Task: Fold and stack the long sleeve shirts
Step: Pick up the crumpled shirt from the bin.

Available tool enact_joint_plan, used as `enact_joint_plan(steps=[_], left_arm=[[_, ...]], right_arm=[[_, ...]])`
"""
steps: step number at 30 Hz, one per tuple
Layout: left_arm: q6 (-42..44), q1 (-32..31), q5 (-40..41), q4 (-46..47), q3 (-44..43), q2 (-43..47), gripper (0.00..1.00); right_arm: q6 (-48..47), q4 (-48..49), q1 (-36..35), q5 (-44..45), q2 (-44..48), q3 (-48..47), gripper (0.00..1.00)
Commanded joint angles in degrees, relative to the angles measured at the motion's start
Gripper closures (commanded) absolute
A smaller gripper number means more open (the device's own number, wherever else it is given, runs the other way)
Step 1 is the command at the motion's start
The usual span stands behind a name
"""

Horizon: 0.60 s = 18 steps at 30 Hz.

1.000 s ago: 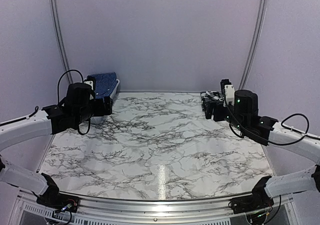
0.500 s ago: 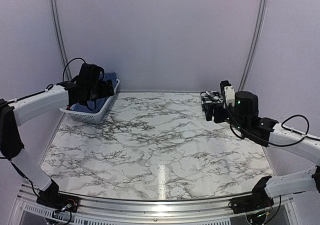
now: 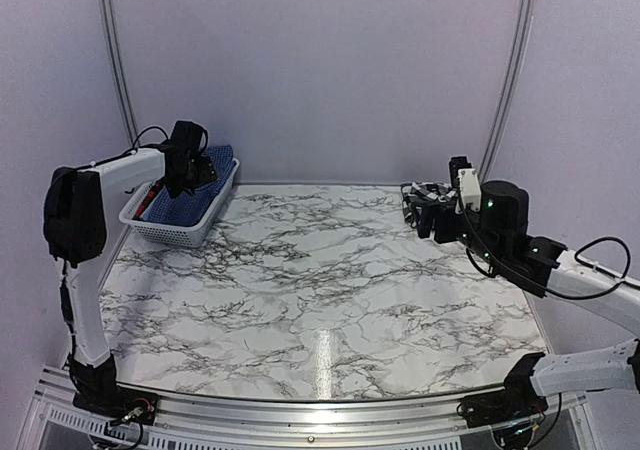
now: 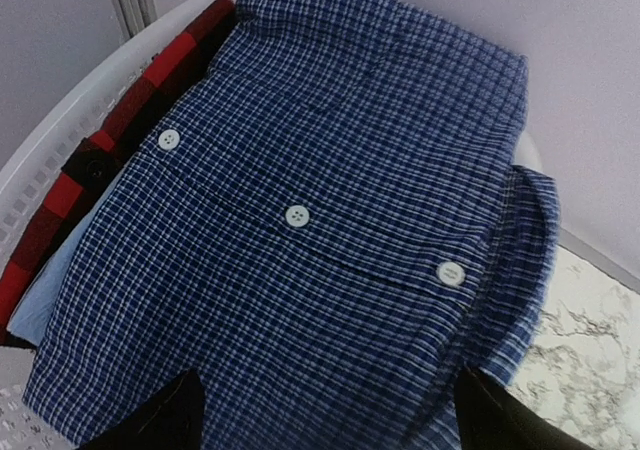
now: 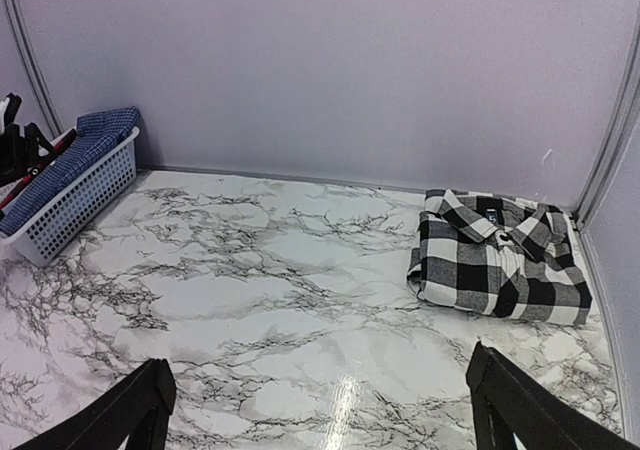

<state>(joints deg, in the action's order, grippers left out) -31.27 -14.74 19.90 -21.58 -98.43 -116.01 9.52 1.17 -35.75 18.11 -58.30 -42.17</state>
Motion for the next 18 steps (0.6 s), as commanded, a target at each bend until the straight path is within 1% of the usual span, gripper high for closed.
enact_joint_plan(steps=[1,5,7,8,10,13,18], left_arm=[[-1.95,3.05,-1.92,-5.03,-5.85,-7.26,0.14],[-2.1,4.63,-2.28,-6.93,-12.29,-13.18,0.25],[-1.62,5.06,-2.82,-7.14,-15.03,-15.69,0.29],[-1.46,5.26,-3.23,-7.55,-16.51,-17.35,0.34],[-1.3,5.73,-4.59,-8.36,-19.37,-19.94,0.38],[-1.47,6.5,-6.05,-8.77,-22.48,-22.68,0.5],[-0.37,7.31,-7.78,-8.86,-25.8,-25.07,0.76]], right_arm=[[0.36,-3.01,-0.43,-0.88,2.0,-0.09,0.01],[1.19,-4.17,-0.41,-1.34,4.24,0.23,0.01],[1.73,-4.31,-0.38,-1.72,5.27,0.73,0.01],[1.92,-4.46,-0.38,-1.82,5.71,0.92,0.01],[2.27,-4.95,-0.45,-1.67,6.2,1.14,0.02],[2.69,-5.66,-0.41,-1.73,6.67,1.09,0.02],[2.86,-6.56,-0.45,-1.62,7.44,0.91,0.01]])
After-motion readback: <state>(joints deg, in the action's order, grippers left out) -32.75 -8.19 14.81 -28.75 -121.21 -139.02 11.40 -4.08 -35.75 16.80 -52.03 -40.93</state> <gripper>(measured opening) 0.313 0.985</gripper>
